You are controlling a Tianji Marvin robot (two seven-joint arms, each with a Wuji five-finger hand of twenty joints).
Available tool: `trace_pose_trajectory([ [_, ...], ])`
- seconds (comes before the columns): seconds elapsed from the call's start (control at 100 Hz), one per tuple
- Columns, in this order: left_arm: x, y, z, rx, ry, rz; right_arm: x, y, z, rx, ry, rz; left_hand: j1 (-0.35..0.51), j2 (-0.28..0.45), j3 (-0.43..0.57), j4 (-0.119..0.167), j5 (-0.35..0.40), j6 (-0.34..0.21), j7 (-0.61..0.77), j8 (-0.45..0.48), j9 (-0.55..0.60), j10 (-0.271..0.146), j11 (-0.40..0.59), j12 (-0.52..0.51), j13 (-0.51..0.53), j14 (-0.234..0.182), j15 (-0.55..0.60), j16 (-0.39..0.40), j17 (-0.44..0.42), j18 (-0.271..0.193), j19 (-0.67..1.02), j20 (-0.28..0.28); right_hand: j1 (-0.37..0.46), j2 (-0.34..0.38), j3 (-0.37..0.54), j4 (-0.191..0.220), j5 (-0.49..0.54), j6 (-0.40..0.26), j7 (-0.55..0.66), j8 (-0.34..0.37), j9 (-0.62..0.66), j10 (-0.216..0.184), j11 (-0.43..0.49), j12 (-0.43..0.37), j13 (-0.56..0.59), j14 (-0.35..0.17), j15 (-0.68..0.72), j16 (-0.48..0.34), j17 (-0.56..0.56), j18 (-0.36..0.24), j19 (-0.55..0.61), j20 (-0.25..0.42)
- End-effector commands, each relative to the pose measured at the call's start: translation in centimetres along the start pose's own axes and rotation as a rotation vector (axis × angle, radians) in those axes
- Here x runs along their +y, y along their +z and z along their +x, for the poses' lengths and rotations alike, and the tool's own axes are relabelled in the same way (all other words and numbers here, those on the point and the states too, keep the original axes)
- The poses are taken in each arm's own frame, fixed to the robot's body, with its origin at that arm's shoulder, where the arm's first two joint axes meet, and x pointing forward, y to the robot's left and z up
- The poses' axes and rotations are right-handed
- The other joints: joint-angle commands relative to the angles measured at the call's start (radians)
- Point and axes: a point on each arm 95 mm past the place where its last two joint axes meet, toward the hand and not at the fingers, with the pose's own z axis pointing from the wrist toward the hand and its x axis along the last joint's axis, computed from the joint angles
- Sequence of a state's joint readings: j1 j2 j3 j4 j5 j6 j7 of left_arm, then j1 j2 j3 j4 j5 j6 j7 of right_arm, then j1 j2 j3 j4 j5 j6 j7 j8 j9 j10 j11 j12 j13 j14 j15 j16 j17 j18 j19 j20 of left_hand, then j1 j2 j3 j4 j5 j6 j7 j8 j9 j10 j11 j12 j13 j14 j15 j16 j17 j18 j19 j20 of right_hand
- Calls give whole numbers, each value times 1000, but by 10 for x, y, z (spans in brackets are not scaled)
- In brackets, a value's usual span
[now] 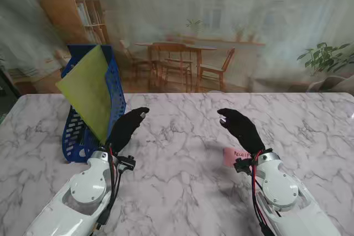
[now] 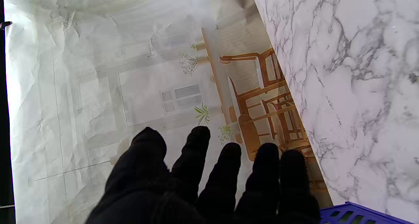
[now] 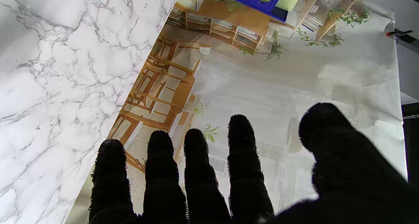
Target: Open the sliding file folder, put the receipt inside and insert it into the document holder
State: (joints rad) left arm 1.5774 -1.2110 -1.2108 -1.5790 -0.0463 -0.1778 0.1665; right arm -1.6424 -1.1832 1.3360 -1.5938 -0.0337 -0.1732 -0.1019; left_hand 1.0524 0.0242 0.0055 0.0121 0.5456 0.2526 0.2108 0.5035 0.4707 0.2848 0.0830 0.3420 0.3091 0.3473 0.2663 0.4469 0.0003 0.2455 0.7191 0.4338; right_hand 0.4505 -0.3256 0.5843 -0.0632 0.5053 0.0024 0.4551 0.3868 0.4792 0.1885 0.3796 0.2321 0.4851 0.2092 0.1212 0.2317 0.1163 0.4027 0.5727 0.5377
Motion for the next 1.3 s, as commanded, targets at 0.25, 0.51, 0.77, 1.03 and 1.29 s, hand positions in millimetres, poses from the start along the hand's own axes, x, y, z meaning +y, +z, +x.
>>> trace_pose_trajectory([
  [0.25, 2, -1, 1, 13, -4, -22, -2, -5, 2, 4, 4, -4, -3, 36, -27, -17, 24, 2, -5, 14, 24, -9, -6, 14, 2, -6, 22, 20, -1, -1, 12, 20, -11, 18, -17, -14, 21, 2, -22, 7, 8, -7, 8, 6, 19, -12, -22, 16, 4, -21, -17, 18],
  [0.51, 6, -4, 8, 36, -6, -35, 1, -8, 2, 8, 11, -13, -4, 35, -28, -18, 25, 1, -6, 14, 25, -8, -7, 14, 0, -4, 21, 20, 1, -2, 12, 20, -11, 17, -16, -14, 22, 4, -23, 8, 7, -6, 8, 6, 18, -11, -22, 16, 4, -22, -18, 20],
  [0.77, -1, -7, 43, 131, 4, -4, 2, -15, 3, 23, 14, -16, -7, 35, -29, -19, 22, -1, -9, 12, 24, -9, -7, 13, 2, -7, 19, 17, 6, -2, 9, 19, -13, 17, -17, -14, 24, 2, -23, 9, 11, -6, 8, 6, 21, -11, -21, 16, 5, -21, -18, 22],
  [1.03, -36, 6, 106, 284, 85, 62, 6, -20, 3, 35, 26, -34, -11, 35, -30, -19, 20, -7, -9, 11, 31, -11, -7, 12, 16, -11, 21, 16, 18, 0, 16, 20, -12, 16, -17, -15, 27, 4, -24, 9, 15, -6, 9, 6, 21, -11, -21, 16, 5, -20, -18, 23],
  [1.29, -85, 7, 137, 357, 163, 162, 6, -20, 5, 44, 23, -33, -16, 34, -30, -20, 18, -13, -6, 12, 35, -15, -6, 11, 24, -15, 22, 15, 26, -1, 25, 19, -13, 16, -17, -15, 29, 4, -24, 10, 17, -5, 10, 7, 24, -11, -20, 16, 7, -19, -18, 24],
])
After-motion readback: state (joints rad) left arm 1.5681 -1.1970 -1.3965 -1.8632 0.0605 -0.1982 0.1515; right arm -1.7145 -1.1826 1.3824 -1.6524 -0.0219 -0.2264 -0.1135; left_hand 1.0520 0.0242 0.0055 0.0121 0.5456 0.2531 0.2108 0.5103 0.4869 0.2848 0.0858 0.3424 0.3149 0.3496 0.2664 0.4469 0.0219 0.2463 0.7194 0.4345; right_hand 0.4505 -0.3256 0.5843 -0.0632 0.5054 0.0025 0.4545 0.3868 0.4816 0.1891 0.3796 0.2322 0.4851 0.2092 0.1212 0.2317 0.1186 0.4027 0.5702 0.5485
